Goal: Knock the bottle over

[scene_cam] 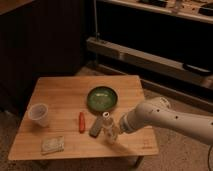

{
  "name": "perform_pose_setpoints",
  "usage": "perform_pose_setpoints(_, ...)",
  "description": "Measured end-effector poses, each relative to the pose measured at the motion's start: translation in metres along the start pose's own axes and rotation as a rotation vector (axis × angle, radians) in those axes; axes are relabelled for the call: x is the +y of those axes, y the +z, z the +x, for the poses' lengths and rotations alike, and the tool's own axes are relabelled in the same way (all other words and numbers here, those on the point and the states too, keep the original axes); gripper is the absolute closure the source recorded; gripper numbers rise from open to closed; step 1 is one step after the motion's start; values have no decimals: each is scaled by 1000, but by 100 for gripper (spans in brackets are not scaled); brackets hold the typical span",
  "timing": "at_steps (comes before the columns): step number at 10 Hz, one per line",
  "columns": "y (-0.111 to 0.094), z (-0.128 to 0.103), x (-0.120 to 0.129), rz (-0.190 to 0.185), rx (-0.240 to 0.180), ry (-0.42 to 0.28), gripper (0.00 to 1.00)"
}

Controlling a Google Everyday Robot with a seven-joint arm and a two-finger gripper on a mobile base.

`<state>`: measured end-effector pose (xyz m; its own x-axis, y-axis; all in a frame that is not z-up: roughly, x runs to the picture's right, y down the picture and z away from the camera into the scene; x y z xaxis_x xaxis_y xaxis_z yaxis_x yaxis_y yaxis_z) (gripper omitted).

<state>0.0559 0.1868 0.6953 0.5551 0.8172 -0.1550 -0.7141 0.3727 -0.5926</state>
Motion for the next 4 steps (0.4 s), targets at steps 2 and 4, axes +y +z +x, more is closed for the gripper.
perform_pose_setpoints(2,0,-3,0,13,1,-5,96)
perform_pose_setpoints(4,-2,-7,-3,38,-2,-7,96)
